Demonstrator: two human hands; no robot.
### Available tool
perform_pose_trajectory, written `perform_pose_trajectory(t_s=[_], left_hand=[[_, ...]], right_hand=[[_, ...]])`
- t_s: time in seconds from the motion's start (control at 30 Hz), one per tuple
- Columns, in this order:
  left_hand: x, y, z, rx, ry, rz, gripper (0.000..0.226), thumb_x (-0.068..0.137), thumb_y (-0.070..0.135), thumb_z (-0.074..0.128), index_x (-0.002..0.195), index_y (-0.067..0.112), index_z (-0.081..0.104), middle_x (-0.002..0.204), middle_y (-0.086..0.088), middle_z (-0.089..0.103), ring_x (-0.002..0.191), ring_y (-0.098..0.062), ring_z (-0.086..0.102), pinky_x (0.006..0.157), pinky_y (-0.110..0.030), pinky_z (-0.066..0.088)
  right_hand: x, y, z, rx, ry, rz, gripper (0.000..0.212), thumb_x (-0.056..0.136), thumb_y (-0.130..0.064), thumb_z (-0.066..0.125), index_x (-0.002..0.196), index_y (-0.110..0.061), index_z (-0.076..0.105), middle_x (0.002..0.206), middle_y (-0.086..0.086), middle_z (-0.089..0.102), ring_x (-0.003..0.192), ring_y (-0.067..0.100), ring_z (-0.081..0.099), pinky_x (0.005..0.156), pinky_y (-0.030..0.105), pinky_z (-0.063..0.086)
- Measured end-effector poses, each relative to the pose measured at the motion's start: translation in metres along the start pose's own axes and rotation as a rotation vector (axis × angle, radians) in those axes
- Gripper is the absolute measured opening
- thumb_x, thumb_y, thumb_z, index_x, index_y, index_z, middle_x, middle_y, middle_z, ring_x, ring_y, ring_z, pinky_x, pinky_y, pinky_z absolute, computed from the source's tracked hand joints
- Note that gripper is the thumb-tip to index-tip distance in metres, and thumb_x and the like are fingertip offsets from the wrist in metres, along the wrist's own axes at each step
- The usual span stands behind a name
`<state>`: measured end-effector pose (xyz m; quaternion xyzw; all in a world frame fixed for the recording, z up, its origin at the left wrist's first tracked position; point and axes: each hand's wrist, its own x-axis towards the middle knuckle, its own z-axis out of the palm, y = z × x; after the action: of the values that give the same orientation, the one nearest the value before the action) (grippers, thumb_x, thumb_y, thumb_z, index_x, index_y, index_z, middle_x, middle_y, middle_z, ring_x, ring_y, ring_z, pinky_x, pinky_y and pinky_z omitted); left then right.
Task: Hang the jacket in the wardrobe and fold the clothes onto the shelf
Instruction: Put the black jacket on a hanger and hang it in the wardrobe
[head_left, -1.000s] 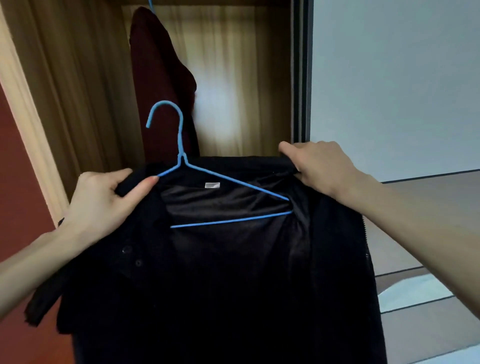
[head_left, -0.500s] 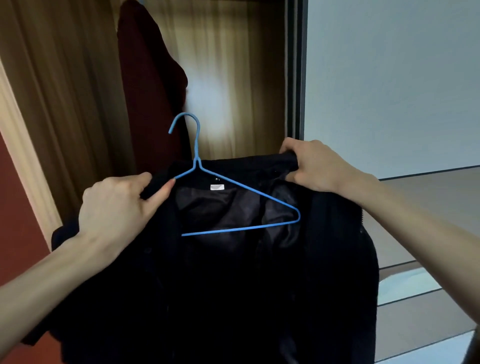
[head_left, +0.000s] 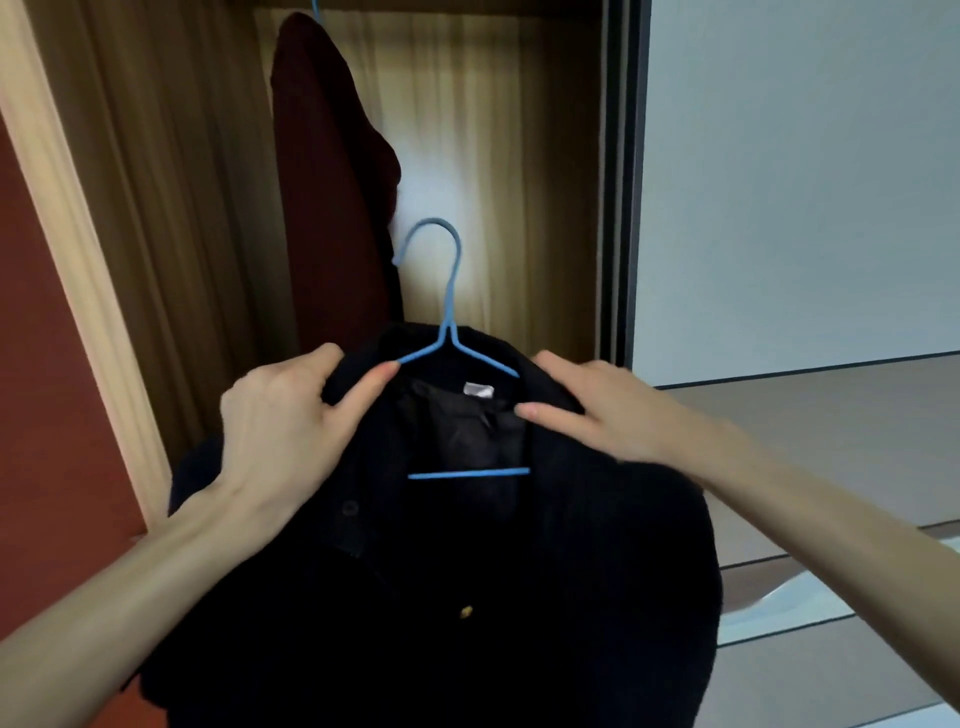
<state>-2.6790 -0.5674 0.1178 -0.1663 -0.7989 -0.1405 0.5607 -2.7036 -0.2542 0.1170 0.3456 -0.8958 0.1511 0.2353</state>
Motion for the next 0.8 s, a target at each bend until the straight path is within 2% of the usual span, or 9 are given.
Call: perform_pose_trajectory(t_s=[0.07, 0.17, 0.23, 0.3, 0.4, 0.57, 0.63, 0.7, 0.8], left_hand=[[-0.002, -0.002, 0.004, -0.004, -0.029, 0.032, 0.059, 0.097, 0.06, 0.056, 0.064, 0.013, 0.046, 0.049, 0.006, 0.043, 0.046, -0.02, 0.05, 0.045, -0.037, 0.042], [0.002, -0.014, 0.001, 0.075, -0.04, 0.196, 0.054, 0.103, 0.057, 0.051, 0.071, 0.013, 0.056, 0.059, 0.005, 0.051, 0.054, -0.018, 0.054, 0.045, -0.035, 0.041], [0.002, -0.026, -0.003, 0.149, -0.046, 0.343, 0.048, 0.106, 0.052, 0.052, 0.094, 0.01, 0.072, 0.076, 0.0, 0.064, 0.07, -0.021, 0.063, 0.053, -0.037, 0.051], [-0.002, -0.033, -0.007, 0.172, -0.075, 0.4, 0.047, 0.107, 0.047, 0.051, 0.116, 0.006, 0.074, 0.092, -0.004, 0.07, 0.083, -0.024, 0.065, 0.068, -0.039, 0.055], [-0.006, -0.029, -0.012, 0.087, -0.157, 0.315, 0.051, 0.11, 0.047, 0.04, 0.125, 0.008, 0.07, 0.106, -0.003, 0.069, 0.094, -0.025, 0.063, 0.085, -0.036, 0.048], [0.031, 0.005, -0.01, -0.114, -0.324, 0.177, 0.048, 0.105, 0.056, 0.04, 0.135, 0.023, 0.057, 0.115, 0.014, 0.059, 0.107, -0.01, 0.057, 0.089, -0.033, 0.049], [0.047, 0.011, -0.003, -0.199, -0.422, 0.177, 0.046, 0.104, 0.059, 0.038, 0.128, 0.027, 0.06, 0.111, 0.017, 0.06, 0.103, -0.008, 0.06, 0.087, -0.038, 0.054], [0.055, 0.009, 0.006, -0.267, -0.444, 0.182, 0.033, 0.107, 0.051, 0.043, 0.11, 0.025, 0.064, 0.099, 0.011, 0.061, 0.091, -0.011, 0.062, 0.079, -0.045, 0.055], [0.051, 0.014, 0.015, -0.42, -0.387, 0.157, 0.017, 0.108, 0.028, 0.053, 0.095, 0.022, 0.062, 0.092, 0.006, 0.056, 0.087, -0.016, 0.059, 0.08, -0.044, 0.05]], right_hand=[[-0.002, 0.0, 0.017, 0.158, 0.09, 0.015, 0.024, 0.108, -0.045, 0.052, 0.101, -0.022, 0.054, 0.072, -0.004, 0.06, 0.065, 0.013, 0.062, 0.06, 0.024, 0.042], [-0.002, 0.0, 0.019, 0.292, 0.22, 0.083, 0.017, 0.106, -0.037, 0.057, 0.093, -0.026, 0.057, 0.072, -0.004, 0.06, 0.064, 0.011, 0.059, 0.059, 0.025, 0.042], [0.0, 0.001, 0.011, 0.35, 0.272, 0.121, 0.018, 0.105, -0.035, 0.06, 0.088, -0.035, 0.056, 0.071, -0.012, 0.058, 0.064, 0.004, 0.054, 0.06, 0.018, 0.04], [0.001, 0.003, 0.005, 0.374, 0.295, 0.124, 0.018, 0.105, -0.033, 0.061, 0.087, -0.037, 0.058, 0.073, -0.015, 0.058, 0.066, 0.001, 0.053, 0.063, 0.016, 0.04], [0.001, 0.003, 0.003, 0.373, 0.293, 0.109, 0.012, 0.104, -0.035, 0.062, 0.093, -0.03, 0.063, 0.078, -0.004, 0.062, 0.071, 0.013, 0.059, 0.065, 0.023, 0.043], [0.012, -0.005, 0.008, 0.402, 0.278, 0.079, 0.012, 0.102, -0.037, 0.063, 0.097, -0.026, 0.066, 0.081, 0.001, 0.065, 0.075, 0.022, 0.062, 0.069, 0.037, 0.047], [0.016, -0.008, 0.009, 0.417, 0.25, 0.062, 0.011, 0.102, -0.038, 0.063, 0.107, -0.028, 0.066, 0.085, 0.002, 0.068, 0.077, 0.027, 0.063, 0.072, 0.043, 0.049], [0.017, -0.009, 0.006, 0.447, 0.201, 0.025, 0.025, 0.104, -0.036, 0.062, 0.128, -0.035, 0.06, 0.094, 0.0, 0.072, 0.08, 0.023, 0.068, 0.075, 0.042, 0.054], [0.017, -0.006, 0.002, 0.402, 0.158, -0.059, 0.036, 0.107, -0.029, 0.057, 0.144, -0.031, 0.055, 0.121, -0.013, 0.071, 0.109, 0.011, 0.07, 0.093, 0.029, 0.054]])
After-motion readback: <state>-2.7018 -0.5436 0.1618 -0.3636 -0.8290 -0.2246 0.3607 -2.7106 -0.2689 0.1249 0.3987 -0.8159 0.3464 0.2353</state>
